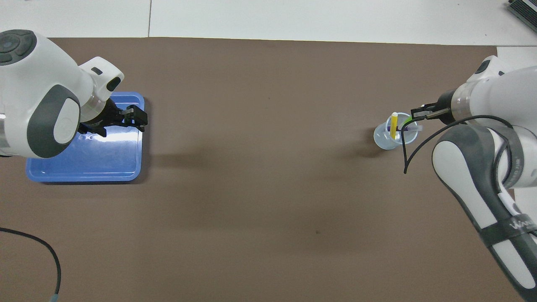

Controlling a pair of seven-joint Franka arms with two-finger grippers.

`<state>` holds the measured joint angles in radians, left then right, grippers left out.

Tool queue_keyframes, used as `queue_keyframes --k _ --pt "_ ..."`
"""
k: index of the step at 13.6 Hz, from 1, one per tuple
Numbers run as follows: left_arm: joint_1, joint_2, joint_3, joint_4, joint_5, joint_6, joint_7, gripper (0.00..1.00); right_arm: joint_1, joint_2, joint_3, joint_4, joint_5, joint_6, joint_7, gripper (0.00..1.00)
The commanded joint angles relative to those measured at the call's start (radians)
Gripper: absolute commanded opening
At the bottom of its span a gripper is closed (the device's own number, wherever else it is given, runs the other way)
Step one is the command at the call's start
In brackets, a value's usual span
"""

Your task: Transfer and insert pens with both arms

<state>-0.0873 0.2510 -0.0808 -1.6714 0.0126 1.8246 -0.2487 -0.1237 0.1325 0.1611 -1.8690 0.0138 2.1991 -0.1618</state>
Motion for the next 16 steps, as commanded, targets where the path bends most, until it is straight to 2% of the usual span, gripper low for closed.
queue_keyframes --k 1,2,3,6,10,12,16 --pt "-0.002 -0.07 -0.002 -0.015 0.029 0.016 0.023 1.0 0.007 0.007 0.009 -0.018 -0.014 0.022 0.036 0.23" --pt "-0.003 -0.09 -0.002 -0.001 0.029 0.009 0.023 1.0 0.009 0.009 0.009 -0.019 -0.015 0.03 0.051 0.69" --pt "-0.003 -0.122 -0.004 -0.004 0.027 0.002 0.023 1.0 0.009 0.01 0.009 -0.019 -0.015 0.036 0.057 1.0" --pt "0.021 -0.226 0.0 -0.01 0.027 -0.048 0.026 1.0 0.012 0.013 0.009 -0.019 -0.015 0.037 0.059 1.0" --pt "0.061 -0.308 0.007 0.01 0.012 -0.085 0.086 1.0 0.012 0.013 0.009 -0.015 -0.014 0.037 0.059 1.0" --pt "0.104 -0.309 0.012 0.05 -0.014 -0.163 0.086 1.0 0.012 0.013 0.009 -0.007 -0.014 0.036 0.058 1.0" --pt "0.169 -0.308 0.013 0.061 -0.016 -0.223 0.212 1.0 0.009 -0.001 0.009 0.005 -0.014 0.013 0.112 1.0"
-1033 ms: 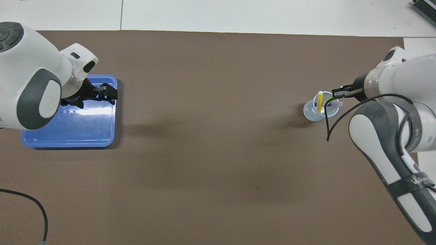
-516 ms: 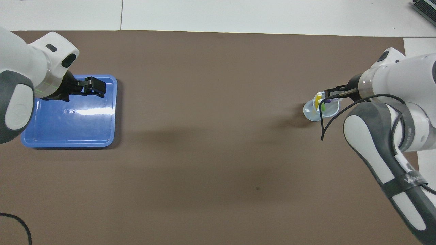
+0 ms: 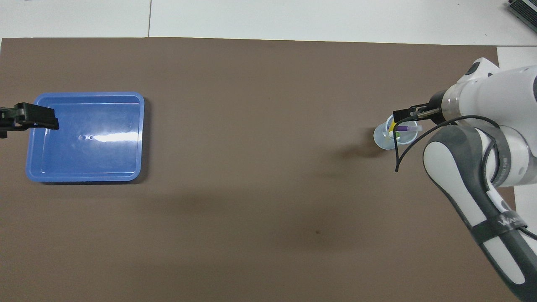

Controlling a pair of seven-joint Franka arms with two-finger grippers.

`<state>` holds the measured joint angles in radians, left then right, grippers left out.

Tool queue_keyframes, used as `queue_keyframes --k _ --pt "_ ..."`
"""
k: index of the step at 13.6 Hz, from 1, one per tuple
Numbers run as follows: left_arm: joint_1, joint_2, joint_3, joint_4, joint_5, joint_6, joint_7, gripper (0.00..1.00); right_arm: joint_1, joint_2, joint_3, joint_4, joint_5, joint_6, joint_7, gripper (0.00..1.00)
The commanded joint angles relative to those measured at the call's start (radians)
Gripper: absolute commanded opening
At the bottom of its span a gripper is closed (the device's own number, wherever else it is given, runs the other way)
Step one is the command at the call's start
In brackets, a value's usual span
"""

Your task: Transfer and insert pens with both arms

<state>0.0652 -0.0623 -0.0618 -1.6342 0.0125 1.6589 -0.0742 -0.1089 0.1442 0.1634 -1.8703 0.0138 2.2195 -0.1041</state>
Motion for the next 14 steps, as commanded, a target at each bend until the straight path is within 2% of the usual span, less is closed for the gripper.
queue_keyframes --k 1,6,9,10,12,14 --pt "0.01 0.007 -0.01 0.03 -0.016 -0.067 0.043 1.0 -0.006 -0.02 0.007 0.013 -0.014 -0.023 0.07 1.0" --pt "-0.013 -0.002 -0.039 0.013 -0.014 -0.08 0.051 1.0 -0.014 -0.034 0.002 0.104 -0.012 -0.185 0.136 1.0" --pt "-0.008 0.016 -0.038 0.025 -0.003 -0.132 0.054 1.0 -0.025 -0.041 -0.005 0.151 -0.015 -0.289 0.136 1.0" --pt "-0.008 0.027 -0.036 0.045 0.004 -0.16 0.062 1.0 -0.04 -0.06 -0.002 0.149 -0.017 -0.314 0.136 1.0" --pt "-0.016 0.108 -0.039 0.164 0.015 -0.259 0.07 1.0 -0.046 -0.087 -0.004 0.149 -0.017 -0.368 0.135 1.0" --pt "-0.016 0.107 -0.041 0.172 0.003 -0.268 0.071 1.0 -0.049 -0.116 -0.004 0.142 -0.017 -0.403 0.136 1.0"
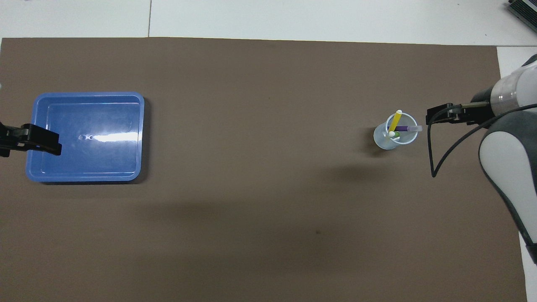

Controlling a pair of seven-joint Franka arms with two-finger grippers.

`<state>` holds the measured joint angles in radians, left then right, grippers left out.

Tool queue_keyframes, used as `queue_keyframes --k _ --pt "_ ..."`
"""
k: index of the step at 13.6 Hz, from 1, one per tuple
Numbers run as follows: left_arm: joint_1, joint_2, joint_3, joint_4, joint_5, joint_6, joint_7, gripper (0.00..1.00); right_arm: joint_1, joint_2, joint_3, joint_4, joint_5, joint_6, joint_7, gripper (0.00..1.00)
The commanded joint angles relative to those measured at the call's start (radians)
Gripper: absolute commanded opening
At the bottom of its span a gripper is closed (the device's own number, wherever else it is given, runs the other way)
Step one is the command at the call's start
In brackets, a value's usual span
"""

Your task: Transfer and insert pens with both arms

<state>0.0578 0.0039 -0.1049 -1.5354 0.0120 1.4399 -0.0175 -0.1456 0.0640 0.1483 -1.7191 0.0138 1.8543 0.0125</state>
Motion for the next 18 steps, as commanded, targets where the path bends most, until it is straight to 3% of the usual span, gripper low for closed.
queue_keyframes --k 1,7,18 --pt "-0.007 0.035 0.005 0.052 0.0 -0.044 0.016 1.0 -0.022 -0.044 0.011 -0.008 -0.017 -0.053 0.018 1.0" --pt "-0.007 -0.008 0.005 -0.011 0.002 -0.039 0.004 1.0 -0.031 -0.118 0.014 -0.01 -0.017 -0.076 0.012 1.0" --pt "-0.004 -0.012 0.007 -0.011 0.002 -0.044 0.002 1.0 -0.032 -0.128 0.011 0.009 -0.012 -0.107 0.011 1.0"
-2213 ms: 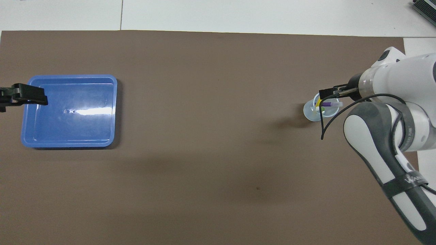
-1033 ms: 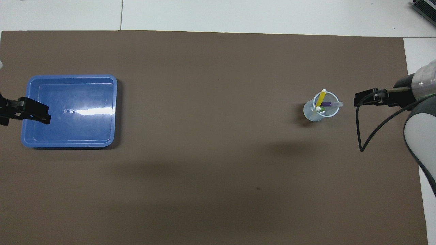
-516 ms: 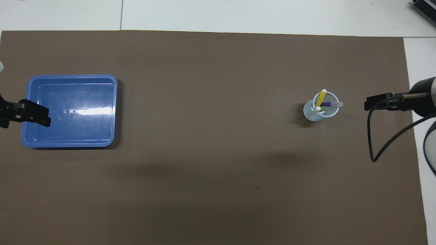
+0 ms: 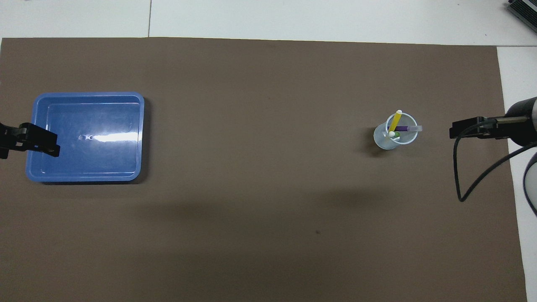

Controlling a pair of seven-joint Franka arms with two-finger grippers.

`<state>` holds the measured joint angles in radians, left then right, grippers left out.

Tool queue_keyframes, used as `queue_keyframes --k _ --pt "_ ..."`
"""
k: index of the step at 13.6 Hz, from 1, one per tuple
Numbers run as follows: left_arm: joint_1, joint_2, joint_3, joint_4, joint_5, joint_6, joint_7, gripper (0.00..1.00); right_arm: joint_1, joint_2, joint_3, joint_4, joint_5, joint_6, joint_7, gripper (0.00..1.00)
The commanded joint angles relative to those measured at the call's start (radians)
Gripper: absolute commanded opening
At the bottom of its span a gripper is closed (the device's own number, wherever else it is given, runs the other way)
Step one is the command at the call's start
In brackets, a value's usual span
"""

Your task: Transfer and insert pens with both arms

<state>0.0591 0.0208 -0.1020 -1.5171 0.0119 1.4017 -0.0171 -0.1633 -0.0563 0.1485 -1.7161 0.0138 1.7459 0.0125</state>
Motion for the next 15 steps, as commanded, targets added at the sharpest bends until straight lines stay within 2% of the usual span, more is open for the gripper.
queue_keyframes --k 1,5,8,15 --pt "-0.005 -0.029 0.004 -0.029 0.002 -0.006 0.002 1.0 -0.015 -0.005 0.011 0.016 -0.012 -0.011 0.011 1.0" --pt "-0.005 -0.029 0.004 -0.029 0.002 -0.006 0.002 1.0 -0.018 -0.004 0.002 0.033 0.003 -0.034 0.009 1.0" --pt "-0.005 -0.029 0.004 -0.029 0.002 -0.006 0.002 1.0 -0.018 0.024 0.0 0.105 0.003 -0.118 0.007 1.0" --pt "-0.005 -0.029 0.004 -0.029 0.002 -0.006 0.002 1.0 -0.013 0.024 0.002 0.115 0.006 -0.152 0.006 1.0"
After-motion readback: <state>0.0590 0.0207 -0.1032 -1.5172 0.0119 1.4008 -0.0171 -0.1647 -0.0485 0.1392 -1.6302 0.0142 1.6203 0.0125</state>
